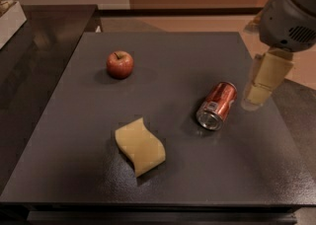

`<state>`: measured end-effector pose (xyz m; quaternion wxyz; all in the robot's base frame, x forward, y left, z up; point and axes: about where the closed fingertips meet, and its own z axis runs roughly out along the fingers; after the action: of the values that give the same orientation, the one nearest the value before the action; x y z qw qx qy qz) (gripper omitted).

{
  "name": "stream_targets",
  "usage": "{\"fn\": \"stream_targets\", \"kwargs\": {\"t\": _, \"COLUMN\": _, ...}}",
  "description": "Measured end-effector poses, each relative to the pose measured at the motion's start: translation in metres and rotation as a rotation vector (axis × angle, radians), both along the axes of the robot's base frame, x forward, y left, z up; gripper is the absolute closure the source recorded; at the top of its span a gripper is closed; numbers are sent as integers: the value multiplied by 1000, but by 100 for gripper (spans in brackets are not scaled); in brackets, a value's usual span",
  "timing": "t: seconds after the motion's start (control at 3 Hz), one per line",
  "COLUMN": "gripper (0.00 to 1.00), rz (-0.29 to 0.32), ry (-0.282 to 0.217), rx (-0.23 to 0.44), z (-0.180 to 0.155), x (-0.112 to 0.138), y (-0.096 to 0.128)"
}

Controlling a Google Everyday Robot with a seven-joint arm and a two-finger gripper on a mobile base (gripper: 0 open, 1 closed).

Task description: Move apple near sponge

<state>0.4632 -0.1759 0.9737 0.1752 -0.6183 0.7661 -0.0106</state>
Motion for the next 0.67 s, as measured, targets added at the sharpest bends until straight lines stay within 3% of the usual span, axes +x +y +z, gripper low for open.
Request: {"fn": "stream_targets", "kwargs": {"t": 0.67, "gripper": 0, "rz": 40, "ry": 7, "rx": 97, "z": -15, "x": 72, "y": 102}}
